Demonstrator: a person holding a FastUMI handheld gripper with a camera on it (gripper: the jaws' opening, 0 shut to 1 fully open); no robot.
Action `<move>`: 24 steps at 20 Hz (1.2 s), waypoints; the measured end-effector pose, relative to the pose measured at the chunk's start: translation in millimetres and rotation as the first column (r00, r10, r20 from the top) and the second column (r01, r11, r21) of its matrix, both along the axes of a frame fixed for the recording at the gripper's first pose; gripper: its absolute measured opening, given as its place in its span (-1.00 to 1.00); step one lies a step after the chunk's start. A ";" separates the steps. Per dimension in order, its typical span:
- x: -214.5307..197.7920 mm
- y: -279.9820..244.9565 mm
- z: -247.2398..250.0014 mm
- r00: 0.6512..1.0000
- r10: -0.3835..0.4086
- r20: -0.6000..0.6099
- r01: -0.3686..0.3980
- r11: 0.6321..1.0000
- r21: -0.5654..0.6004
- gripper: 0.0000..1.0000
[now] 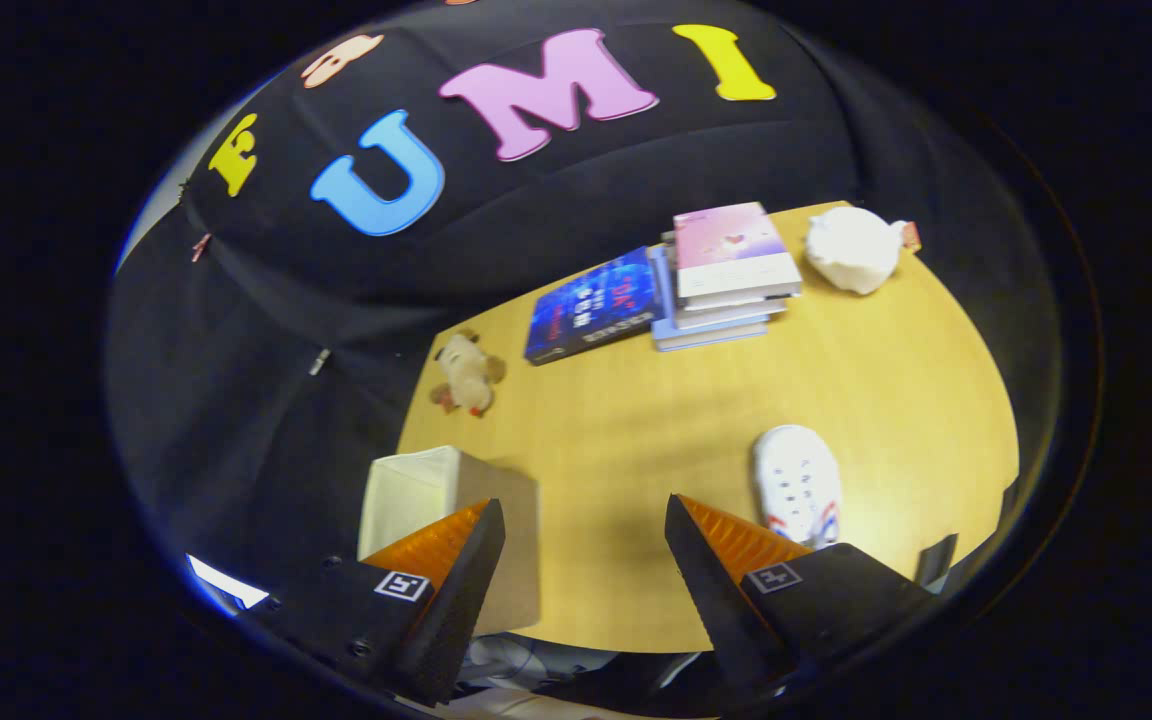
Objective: Open the storage box then place both shoes into the box .Put the left shoe in first, then the right shoe, with the right side of both shoes facing outward in a uniform manner.
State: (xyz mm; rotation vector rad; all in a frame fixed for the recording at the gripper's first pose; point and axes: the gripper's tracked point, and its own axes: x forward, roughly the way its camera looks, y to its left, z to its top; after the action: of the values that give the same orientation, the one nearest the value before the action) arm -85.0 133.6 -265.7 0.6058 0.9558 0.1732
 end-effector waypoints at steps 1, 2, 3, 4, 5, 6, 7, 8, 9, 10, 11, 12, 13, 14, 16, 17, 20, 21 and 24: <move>-6.2 -24.8 -19.9 0.999 -0.011 -0.033 0.009 0.999 -0.047 0.96; -11.9 -45.1 -39.3 0.998 -0.021 -0.060 0.016 0.997 -0.081 0.97; -16.8 -61.7 -57.3 0.996 -0.032 -0.087 0.022 0.994 -0.106 0.97; -22.3 -75.4 -75.4 0.993 -0.036 -0.115 0.022 0.992 -0.122 0.96; -27.9 -86.7 -96.1 0.988 -0.043 -0.148 0.021 0.990 -0.143 0.96; -33.6 -97.5 -113.6 0.983 -0.038 -0.182 0.010 0.988 -0.155 0.95; -37.6 -103.1 -130.0 0.978 -0.028 -0.208 -0.007 0.986 -0.166 0.95; -41.5 -107.0 -145.0 0.973 -0.013 -0.232 -0.028 0.985 -0.170 0.94; -45.5 -108.2 -157.9 0.967 0.006 -0.253 -0.050 0.984 -0.169 0.94; -49.3 -108.3 -167.1 0.962 0.023 -0.273 -0.069 0.984 -0.163 0.94; -50.9 -105.9 -176.3 0.957 0.039 -0.289 -0.085 0.986 -0.146 0.94; -50.7 -102.7 -184.8 0.950 0.051 -0.307 -0.094 0.987 -0.127 0.90; -50.7 -100.5 -193.4 0.945 0.058 -0.323 -0.102 0.988 -0.119 0.83; -50.8 -95.6 -201.6 0.938 0.075 -0.339 -0.115 0.988 -0.101 0.82; -49.1 -85.1 -204.2 0.931 0.099 -0.351 -0.121 0.992 -0.042 0.69; -49.6 -81.2 -205.5 0.928 0.117 -0.353 -0.134 0.991 -0.024 0.59; -49.3 -88.7 -209.4 0.924 0.142 -0.356 -0.172 0.984 -0.055 -0.17; -49.4 -90.9 -207.1 0.923 0.127 -0.363 -0.155 0.987 -0.050 -0.22; -49.3 -95.7 -199.0 0.924 0.065 -0.377 -0.100 0.992 -0.074 -0.75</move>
State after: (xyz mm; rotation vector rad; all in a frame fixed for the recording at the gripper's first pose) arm -134.2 37.9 -464.7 0.5224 1.3544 0.0879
